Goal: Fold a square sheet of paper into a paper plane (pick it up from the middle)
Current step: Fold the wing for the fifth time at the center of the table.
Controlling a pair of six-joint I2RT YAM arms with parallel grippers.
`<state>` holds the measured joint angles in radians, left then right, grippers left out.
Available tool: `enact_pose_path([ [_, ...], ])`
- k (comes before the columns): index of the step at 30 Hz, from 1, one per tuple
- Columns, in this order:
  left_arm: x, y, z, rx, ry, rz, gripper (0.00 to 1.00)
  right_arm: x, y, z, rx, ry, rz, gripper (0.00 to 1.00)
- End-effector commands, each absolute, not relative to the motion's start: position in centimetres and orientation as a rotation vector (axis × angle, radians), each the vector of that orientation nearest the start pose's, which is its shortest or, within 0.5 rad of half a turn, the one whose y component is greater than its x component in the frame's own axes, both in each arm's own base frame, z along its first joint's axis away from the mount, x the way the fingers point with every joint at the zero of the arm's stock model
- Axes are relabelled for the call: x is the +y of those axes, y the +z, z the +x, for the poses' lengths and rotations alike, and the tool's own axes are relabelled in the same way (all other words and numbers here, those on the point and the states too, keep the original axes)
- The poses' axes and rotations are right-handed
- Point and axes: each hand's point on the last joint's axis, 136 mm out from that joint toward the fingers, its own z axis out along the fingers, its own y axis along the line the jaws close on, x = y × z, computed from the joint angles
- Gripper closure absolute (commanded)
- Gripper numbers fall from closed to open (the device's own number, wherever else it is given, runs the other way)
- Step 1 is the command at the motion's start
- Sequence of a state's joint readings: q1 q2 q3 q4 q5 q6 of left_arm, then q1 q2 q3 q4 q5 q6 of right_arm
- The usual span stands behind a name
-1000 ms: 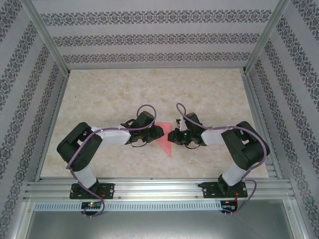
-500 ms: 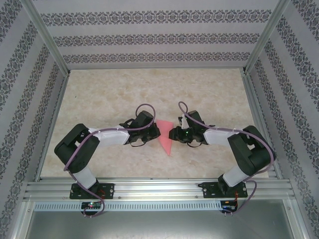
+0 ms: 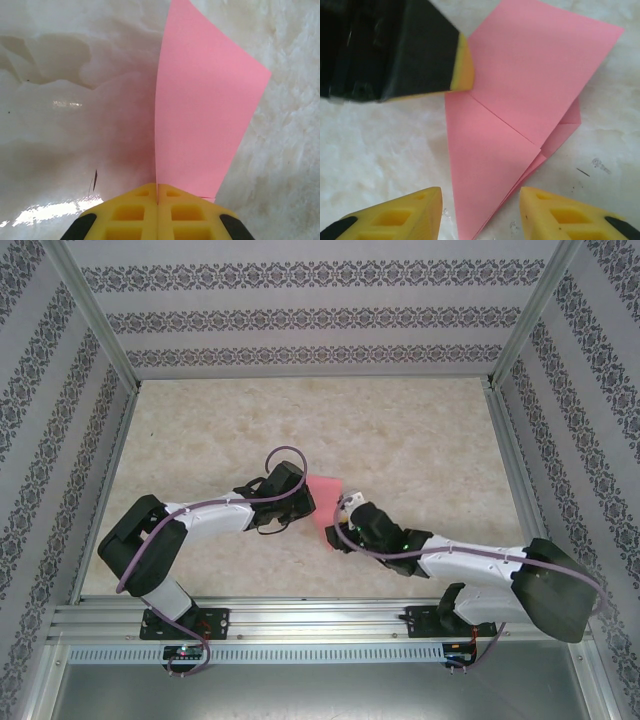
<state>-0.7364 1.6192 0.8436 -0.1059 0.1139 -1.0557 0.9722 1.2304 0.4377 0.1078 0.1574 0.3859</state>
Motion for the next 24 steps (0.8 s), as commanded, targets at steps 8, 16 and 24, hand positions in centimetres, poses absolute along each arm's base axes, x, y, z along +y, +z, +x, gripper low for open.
enact_pose_path([
  [8, -29.8, 6.4, 28.4, 2.651, -0.899, -0.338, 0.93, 29.2, 7.2, 21.8, 1.944, 0.19, -0.835, 0.5],
  [16, -30.2, 6.4, 28.3, 2.651, -0.931, -0.342, 0.93, 29.9, 5.4, 22.3, 1.898, 0.013, -0.896, 0.5],
  [24, -30.2, 6.3, 28.3, 2.655, -0.927, -0.345, 0.93, 29.0, 4.1, 23.2, 1.875, -0.12, -0.895, 0.58],
])
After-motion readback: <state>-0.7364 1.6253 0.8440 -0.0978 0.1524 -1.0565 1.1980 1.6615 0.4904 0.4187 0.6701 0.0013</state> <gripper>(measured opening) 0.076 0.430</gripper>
